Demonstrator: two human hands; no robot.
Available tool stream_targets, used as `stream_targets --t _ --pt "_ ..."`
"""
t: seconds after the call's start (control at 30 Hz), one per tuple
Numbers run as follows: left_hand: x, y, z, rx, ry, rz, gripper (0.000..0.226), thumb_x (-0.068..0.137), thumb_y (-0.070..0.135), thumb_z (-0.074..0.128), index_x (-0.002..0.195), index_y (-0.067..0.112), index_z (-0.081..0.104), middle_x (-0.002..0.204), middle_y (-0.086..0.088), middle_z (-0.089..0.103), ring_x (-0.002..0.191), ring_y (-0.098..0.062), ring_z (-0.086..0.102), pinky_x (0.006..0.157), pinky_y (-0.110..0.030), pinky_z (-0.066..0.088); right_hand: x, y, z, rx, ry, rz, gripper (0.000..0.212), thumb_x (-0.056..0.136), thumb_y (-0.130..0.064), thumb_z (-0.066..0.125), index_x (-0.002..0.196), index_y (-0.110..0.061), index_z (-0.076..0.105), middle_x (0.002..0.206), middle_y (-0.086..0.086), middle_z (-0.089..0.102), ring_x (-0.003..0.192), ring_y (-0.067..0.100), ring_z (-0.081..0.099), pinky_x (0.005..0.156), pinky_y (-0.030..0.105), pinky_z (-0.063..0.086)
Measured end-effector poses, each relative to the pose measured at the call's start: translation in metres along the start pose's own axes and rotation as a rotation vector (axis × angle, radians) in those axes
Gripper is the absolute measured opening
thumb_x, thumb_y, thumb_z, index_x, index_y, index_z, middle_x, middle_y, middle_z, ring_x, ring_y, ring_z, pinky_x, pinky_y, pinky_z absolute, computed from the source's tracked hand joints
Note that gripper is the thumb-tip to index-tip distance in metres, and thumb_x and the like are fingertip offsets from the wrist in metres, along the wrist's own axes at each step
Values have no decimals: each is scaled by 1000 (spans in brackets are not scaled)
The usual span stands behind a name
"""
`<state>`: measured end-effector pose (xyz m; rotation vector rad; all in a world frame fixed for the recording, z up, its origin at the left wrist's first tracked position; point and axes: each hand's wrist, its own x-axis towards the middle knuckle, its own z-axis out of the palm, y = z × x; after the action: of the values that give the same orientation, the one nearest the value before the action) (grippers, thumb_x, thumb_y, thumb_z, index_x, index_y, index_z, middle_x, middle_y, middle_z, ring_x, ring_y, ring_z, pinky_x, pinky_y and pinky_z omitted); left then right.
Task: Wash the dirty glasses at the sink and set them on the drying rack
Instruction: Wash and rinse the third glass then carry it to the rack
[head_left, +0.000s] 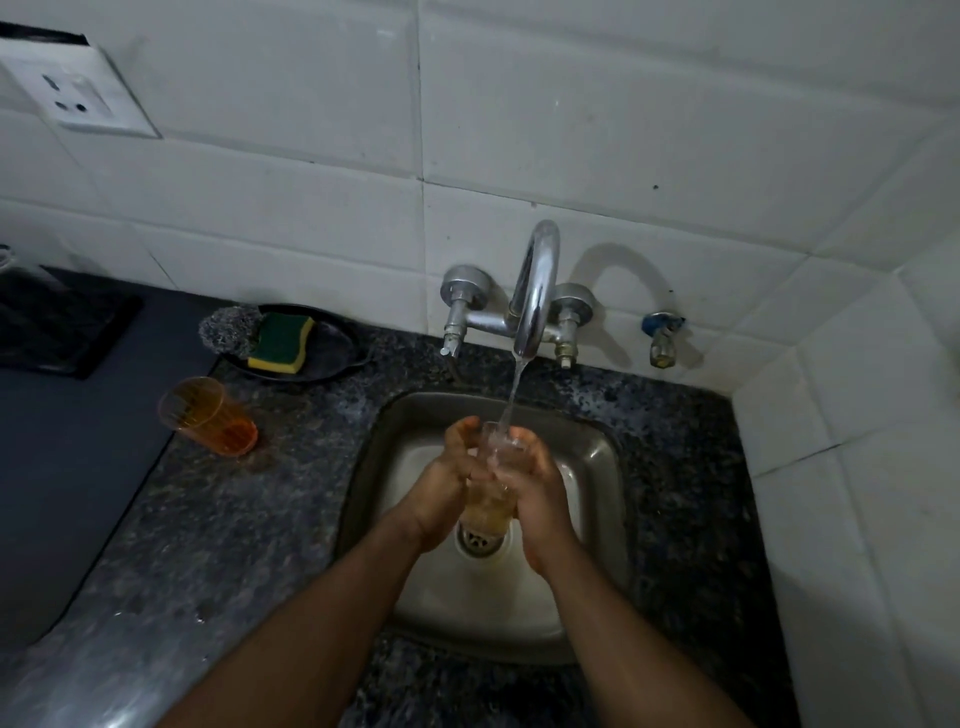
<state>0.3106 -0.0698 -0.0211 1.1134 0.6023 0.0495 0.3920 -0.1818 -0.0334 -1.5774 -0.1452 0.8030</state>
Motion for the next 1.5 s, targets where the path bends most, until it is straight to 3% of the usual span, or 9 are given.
stream_targets --t 0.13,0.3,0.6,0.73,0.97,1.1,1.23,1.37,1.5 --pt "9 2 -6 327 148 28 37 86 52 58 120 45 68 130 2 61 123 -23 57 107 -49 49 1 -9 12 284 59 191 27 96 -17 64 121 -14 72 107 15 77 89 30 76 66 35 60" --pt "10 18 -8 162 146 -84 31 95 30 59 121 18 68 105 -7 77 95 -22 70 81 -37 53 8 -25 25 471 -17 505 38 98 -43 55 109 -14 76 99 12 76 85 26 68 76 37 53" --pt "8 18 2 20 163 -81 35 101 21 56 136 17 63 117 -4 76 102 -15 72 91 -33 54 23 -30 42 766 148 539 33 99 -33 52 106 -7 72 94 16 74 95 30 69 87 41 56" --pt "7 11 1 263 263 98 37 105 17 56 141 17 60 131 -7 70 119 -17 67 105 -36 54 24 -34 64 882 222 552 42 107 -40 46 102 -6 70 88 15 73 90 27 69 80 37 57" --pt "4 18 1 356 408 155 40 85 43 81 118 24 74 99 7 78 93 -6 74 88 -37 63 15 -36 70 800 221 455 37 105 -40 56 108 -4 66 95 17 72 91 29 71 77 39 59" --pt "4 20 20 439 538 136 29 94 47 68 109 25 78 91 8 78 88 -5 72 87 -35 61 13 -28 72 677 240 409 42 102 -41 60 121 -5 66 110 18 75 94 26 75 74 35 61" --pt "8 19 19 392 614 -34 42 99 40 50 92 11 78 88 -11 77 88 -30 73 86 -48 60 10 -20 66 420 307 352 47 104 -37 59 141 -17 37 118 13 71 99 27 74 75 41 62" --pt "9 22 8 344 403 -171 46 100 44 45 91 11 76 88 -10 76 83 -28 72 81 -44 60 8 -12 57 246 181 358 78 87 -49 66 152 -28 28 115 8 73 98 30 75 64 39 59" --pt "-1 37 1 -75 100 -282 52 108 49 39 115 13 76 88 -8 77 67 -18 72 58 -27 51 -2 -11 60 146 73 238 48 99 -40 53 145 -41 37 131 2 67 92 19 73 66 32 56"
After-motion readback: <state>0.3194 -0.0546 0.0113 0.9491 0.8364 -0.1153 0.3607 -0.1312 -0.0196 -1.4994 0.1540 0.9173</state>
